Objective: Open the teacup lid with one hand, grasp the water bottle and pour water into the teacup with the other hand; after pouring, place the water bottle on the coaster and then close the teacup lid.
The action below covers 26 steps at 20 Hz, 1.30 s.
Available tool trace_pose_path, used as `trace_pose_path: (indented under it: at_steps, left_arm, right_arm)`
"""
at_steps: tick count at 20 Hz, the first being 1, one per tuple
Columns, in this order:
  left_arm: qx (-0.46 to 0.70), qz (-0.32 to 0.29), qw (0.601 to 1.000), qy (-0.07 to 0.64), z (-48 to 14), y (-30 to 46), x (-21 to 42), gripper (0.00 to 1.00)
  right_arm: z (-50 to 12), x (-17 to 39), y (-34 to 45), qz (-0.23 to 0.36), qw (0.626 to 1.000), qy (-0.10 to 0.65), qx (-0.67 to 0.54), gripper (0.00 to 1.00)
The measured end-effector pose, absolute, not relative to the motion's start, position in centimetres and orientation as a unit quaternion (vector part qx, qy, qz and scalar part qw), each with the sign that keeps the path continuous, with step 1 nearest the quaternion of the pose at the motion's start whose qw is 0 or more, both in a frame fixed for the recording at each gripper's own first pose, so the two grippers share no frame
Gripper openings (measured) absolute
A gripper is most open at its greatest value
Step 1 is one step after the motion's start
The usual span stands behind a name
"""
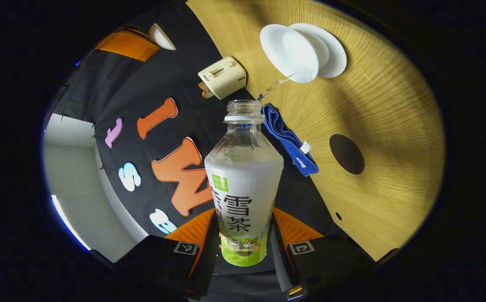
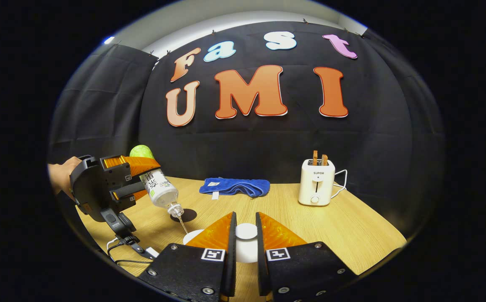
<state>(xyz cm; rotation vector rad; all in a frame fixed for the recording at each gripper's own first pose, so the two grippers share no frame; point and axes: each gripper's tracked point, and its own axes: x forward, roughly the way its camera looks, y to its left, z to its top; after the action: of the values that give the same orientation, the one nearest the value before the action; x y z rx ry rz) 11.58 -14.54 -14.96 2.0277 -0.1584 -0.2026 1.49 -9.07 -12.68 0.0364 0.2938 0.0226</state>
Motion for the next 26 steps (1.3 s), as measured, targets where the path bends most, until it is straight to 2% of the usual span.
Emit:
trace_pose_path:
  at_steps: [26]
  left_arm:
    - [0.871, -0.119, 0.467, -0.100, -15.7, -17.6, 11.9, 0.64]
  right_arm:
    - [-12.7, 1.4, -9.1, 0.013, 0.989, 0.144, 0.017, 0.22]
